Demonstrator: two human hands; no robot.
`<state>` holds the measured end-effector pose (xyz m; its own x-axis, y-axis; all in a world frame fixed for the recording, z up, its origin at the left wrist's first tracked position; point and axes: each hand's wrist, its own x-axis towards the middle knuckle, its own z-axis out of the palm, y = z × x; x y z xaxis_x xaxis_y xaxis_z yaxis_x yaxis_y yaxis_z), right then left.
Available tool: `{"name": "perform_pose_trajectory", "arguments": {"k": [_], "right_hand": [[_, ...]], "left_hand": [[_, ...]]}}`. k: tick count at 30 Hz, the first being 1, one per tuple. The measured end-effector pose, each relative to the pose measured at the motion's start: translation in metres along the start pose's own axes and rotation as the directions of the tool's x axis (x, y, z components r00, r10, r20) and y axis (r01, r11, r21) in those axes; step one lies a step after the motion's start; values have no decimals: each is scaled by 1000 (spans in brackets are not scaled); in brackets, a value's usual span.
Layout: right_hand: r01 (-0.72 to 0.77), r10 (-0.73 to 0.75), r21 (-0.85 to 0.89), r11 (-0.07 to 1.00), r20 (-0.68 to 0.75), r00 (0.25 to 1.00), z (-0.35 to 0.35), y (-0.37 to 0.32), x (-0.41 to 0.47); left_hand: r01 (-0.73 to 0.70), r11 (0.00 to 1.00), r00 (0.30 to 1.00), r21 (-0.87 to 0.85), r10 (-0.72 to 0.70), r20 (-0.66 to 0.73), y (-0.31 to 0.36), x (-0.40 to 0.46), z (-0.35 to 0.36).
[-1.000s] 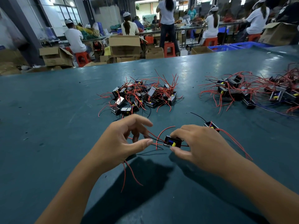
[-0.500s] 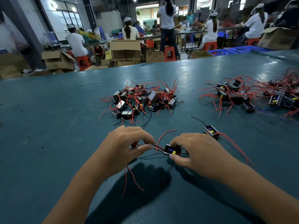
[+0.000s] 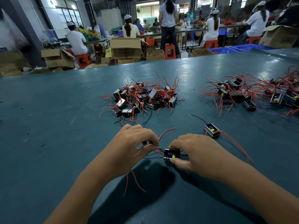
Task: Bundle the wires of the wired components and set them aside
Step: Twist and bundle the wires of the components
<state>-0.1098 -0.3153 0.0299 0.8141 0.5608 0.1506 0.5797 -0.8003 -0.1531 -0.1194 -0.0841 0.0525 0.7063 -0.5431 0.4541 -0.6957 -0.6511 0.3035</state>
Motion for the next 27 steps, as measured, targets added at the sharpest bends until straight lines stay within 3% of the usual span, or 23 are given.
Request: {"name": "perform_pose_trajectory", "arguments": {"k": [9, 11, 13, 15, 20, 23, 27], "right_hand": [[69, -70, 37, 997, 43, 997, -2, 5, 1], [62, -47, 266, 962, -61, 997, -2, 2, 1], [70, 14, 557, 827, -145, 989, 1, -6, 1], [65, 40, 722, 688, -127, 991, 7, -15, 2], [12, 140, 783, 621, -126, 982, 18, -20, 8], [2, 170, 767, 641, -145, 975, 18, -19, 8], [-48, 252, 733, 678, -170, 953, 16, -22, 7]], "left_hand": [[122, 980, 992, -155, -118, 39, -3, -2, 7], [139, 964, 990, -225, -132, 49, -3, -1, 8], [164, 945, 986, -284, -154, 57, -3, -1, 9], [191, 925, 982, -329, -181, 59, -4, -1, 10], [230, 909, 973, -348, -205, 108, -10, -1, 11], [268, 902, 962, -338, -235, 137, -17, -3, 5], [286, 914, 954, -288, -299, -1, -28, -4, -3]]}}
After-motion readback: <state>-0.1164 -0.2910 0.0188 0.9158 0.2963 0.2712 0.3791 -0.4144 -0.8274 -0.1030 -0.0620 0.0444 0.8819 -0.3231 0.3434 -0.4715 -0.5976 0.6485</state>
